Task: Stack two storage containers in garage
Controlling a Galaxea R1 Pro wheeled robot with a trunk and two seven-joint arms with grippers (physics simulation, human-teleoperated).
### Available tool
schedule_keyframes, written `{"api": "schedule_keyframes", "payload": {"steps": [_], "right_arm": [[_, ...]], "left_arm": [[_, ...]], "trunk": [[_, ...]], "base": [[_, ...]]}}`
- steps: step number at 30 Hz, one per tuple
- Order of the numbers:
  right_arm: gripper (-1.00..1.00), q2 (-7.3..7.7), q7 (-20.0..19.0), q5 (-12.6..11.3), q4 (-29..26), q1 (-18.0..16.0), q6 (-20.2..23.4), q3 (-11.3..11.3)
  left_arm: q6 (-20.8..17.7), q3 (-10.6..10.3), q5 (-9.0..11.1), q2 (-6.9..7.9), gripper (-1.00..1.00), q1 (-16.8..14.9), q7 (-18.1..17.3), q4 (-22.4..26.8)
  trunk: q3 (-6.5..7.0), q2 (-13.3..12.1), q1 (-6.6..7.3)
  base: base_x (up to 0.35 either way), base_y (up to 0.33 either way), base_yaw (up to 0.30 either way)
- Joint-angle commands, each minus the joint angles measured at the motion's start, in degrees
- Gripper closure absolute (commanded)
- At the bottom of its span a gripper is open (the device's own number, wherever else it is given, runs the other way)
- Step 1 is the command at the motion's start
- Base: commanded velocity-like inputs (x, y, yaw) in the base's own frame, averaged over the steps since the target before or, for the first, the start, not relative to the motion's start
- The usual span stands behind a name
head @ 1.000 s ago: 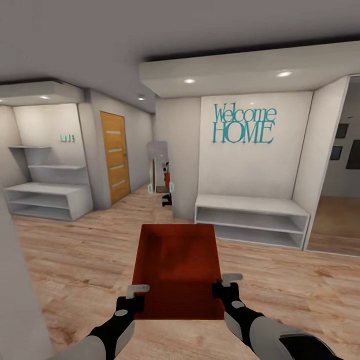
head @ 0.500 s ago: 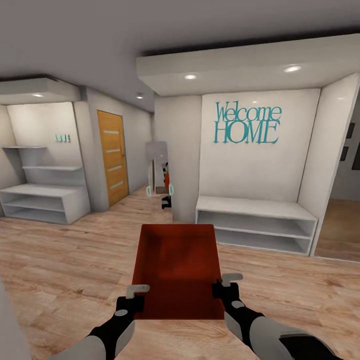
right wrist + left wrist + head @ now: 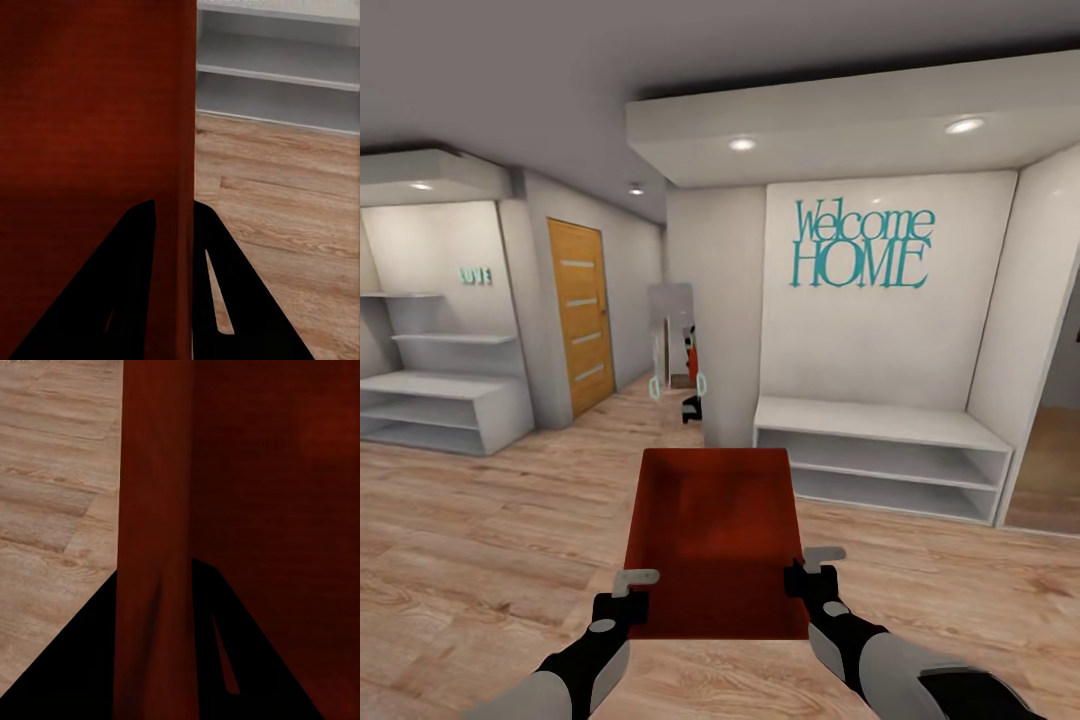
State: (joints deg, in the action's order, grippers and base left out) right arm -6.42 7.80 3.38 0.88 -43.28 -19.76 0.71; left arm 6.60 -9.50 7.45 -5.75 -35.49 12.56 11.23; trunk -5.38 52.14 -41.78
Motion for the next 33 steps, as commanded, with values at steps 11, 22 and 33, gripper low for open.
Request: {"api": "schedule_keyframes", "payload": {"steps": [11, 22, 33], "right_arm": [[1.0, 0.43, 0.5, -1.1, 0.3, 0.0, -0.3, -1.5], [1.0, 0.44, 0.5, -1.1, 0.3, 0.0, -0.3, -1.5], [1.0, 0.36, 0.5, -1.1, 0.3, 0.0, -0.3, -1.5]], "left_arm": [[0.4, 1.4, -0.4, 0.47, 1.0, -0.1, 1.2, 0.2], [0.4, 1.4, -0.4, 0.47, 1.0, -0.1, 1.2, 0.2], [0.4, 1.4, -0.4, 0.47, 1.0, -0.1, 1.2, 0.2]], "trunk": [[-0.09, 0.1, -0.04], [-0.09, 0.1, -0.04], [-0.09, 0.1, -0.04]], "base": [[0.321, 0.0, 0.0], [0.321, 0.0, 0.0], [0.321, 0.0, 0.191]]}}
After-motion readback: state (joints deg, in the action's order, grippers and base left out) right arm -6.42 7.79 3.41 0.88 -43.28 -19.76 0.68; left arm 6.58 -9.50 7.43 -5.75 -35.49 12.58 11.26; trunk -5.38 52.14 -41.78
